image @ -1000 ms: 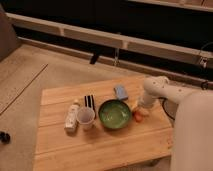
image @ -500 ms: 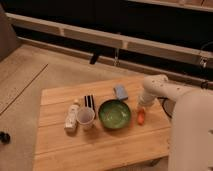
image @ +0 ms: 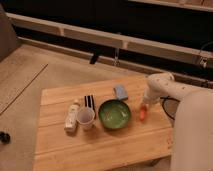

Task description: Place the pepper on the white sponge

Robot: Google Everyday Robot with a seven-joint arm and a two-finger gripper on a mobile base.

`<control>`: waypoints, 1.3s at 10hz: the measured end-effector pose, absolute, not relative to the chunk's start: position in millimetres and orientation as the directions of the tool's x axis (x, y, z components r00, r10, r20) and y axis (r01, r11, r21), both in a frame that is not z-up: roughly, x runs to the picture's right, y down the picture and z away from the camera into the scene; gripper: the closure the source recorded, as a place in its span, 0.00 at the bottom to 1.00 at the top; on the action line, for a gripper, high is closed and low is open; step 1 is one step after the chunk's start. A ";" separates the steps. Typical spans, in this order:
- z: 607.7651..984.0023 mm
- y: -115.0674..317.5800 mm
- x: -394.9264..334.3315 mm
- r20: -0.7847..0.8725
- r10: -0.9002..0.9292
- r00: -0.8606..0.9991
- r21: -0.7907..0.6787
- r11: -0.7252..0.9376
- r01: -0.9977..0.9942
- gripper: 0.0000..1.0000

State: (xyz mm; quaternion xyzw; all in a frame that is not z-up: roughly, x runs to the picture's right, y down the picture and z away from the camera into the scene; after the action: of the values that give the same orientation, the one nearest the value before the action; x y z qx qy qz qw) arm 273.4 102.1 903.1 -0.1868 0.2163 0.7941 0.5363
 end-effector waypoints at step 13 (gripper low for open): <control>937.4 -54.1 152.7 -0.370 0.925 -0.082 -0.033 -0.101 -0.994 1.00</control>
State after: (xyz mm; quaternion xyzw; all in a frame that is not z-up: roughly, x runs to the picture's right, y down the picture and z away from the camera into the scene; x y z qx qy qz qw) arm 152.7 -54.1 937.4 -0.1507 0.1145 0.7266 0.6604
